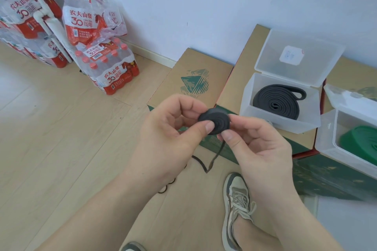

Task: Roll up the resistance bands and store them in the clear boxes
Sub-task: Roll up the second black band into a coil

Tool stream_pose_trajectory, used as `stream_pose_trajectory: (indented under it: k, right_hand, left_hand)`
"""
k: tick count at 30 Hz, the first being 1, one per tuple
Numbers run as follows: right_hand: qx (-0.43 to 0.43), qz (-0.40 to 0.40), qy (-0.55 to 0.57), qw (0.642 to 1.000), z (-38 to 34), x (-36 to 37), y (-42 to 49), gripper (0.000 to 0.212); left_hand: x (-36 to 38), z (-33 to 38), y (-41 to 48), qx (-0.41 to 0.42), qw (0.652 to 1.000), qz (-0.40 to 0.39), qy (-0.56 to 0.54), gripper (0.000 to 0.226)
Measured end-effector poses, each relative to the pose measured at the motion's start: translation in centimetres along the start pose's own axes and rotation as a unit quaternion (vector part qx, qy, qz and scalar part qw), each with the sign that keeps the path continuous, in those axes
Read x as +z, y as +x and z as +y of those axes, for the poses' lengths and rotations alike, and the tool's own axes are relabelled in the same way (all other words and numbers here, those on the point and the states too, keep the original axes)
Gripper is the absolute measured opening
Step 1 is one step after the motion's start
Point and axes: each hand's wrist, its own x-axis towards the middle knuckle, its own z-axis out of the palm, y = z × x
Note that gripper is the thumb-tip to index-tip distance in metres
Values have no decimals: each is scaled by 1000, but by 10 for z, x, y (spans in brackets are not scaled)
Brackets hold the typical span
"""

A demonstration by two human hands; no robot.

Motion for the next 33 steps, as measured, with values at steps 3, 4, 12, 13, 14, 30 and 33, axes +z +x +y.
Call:
stream_pose_trajectory:
  k: [3, 4, 12, 13, 14, 30, 33]
  right_hand:
    - [-1, 2, 3, 1000, 0, 0, -3, 31]
    - [-3, 3, -4, 1000, 1, -1, -3, 31]
    - [-130, -76, -167, 974, 8, -2, 10, 31]
    - [-146, -87, -183, 968, 9, -3, 11, 30]
    - [-151, -93, -187, 966, 9, -3, 12, 29]
    - [-139, -82, -202, 966, 5, -10, 11, 35]
    - [-153, -81, -207, 963, 5, -8, 11, 33]
  left_hand:
    - [1, 0, -1, -4, 1000, -17, 16, 27]
    - [1, -1, -1, -7, 999, -18, 29, 28]
    - [1, -7, 1, 60, 984, 3, 165, 34]
    - [1, -7, 2, 79, 981, -10, 179, 35]
    - [3, -7, 2, 92, 977, -20, 192, 35]
    - [7, -11, -3, 125, 966, 5, 226, 29]
    - [9, -10, -4, 150, 960, -22, 236, 35]
